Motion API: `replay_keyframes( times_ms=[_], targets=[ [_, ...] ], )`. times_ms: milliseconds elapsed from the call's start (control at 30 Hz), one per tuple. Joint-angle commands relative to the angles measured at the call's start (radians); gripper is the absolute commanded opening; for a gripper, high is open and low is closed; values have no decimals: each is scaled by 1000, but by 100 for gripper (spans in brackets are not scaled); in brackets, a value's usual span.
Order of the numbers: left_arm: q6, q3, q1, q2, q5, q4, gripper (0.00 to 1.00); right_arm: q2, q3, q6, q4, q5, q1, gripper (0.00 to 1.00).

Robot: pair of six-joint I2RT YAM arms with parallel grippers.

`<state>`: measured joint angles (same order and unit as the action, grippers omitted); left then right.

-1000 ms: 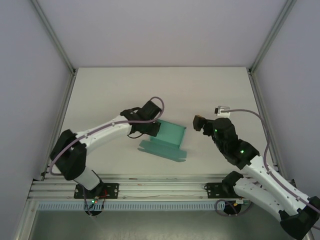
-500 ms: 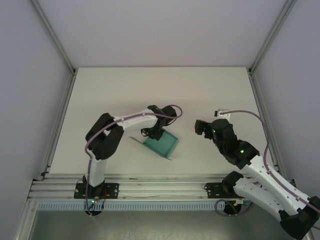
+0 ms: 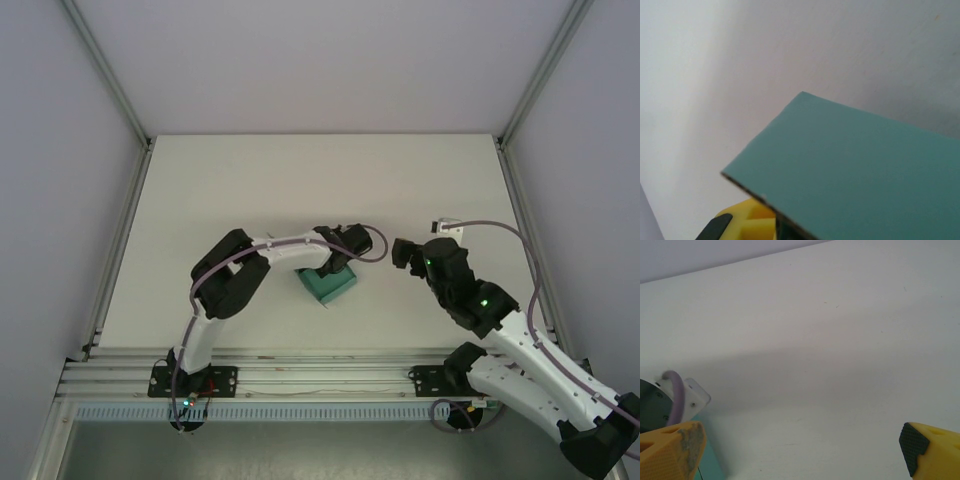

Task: Assemble paper box

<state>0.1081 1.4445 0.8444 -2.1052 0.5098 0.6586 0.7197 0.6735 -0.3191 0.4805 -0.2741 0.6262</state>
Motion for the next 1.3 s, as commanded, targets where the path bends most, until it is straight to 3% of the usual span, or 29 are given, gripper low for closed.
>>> replay_keyframes(
  times_ms=[0,67,200,333,567,667,767,967,1100,1167,1267],
  targets=[
    [151,-47,4,-35,-26,-135,0,-13,15,-18,33,-38,-6,100],
    [172,-34,2,-16,-101,-111,0,-16,15,-19,36,-34,-5,100],
    [216,24,3,16,-182,-28,37,-17,17,-17,35,-13,-6,99],
    [251,80,3,50,-211,49,56,-19,18,-14,36,15,-7,100],
    [294,157,4,120,-318,144,79,-49,20,4,44,87,-8,100],
    [288,182,3,142,-333,172,82,-65,24,10,53,103,-7,100],
    [260,206,3,187,-355,165,100,-83,33,18,75,91,-8,100],
    [128,221,-19,376,-398,67,100,-114,56,35,92,64,-9,100],
    [-54,185,-50,504,-295,24,100,-109,66,70,69,86,-10,100],
    [-183,116,-91,582,-264,14,100,-80,72,115,50,132,-11,100],
    [-351,-101,-218,730,-342,-22,100,23,78,263,-7,297,-11,100]
  ],
)
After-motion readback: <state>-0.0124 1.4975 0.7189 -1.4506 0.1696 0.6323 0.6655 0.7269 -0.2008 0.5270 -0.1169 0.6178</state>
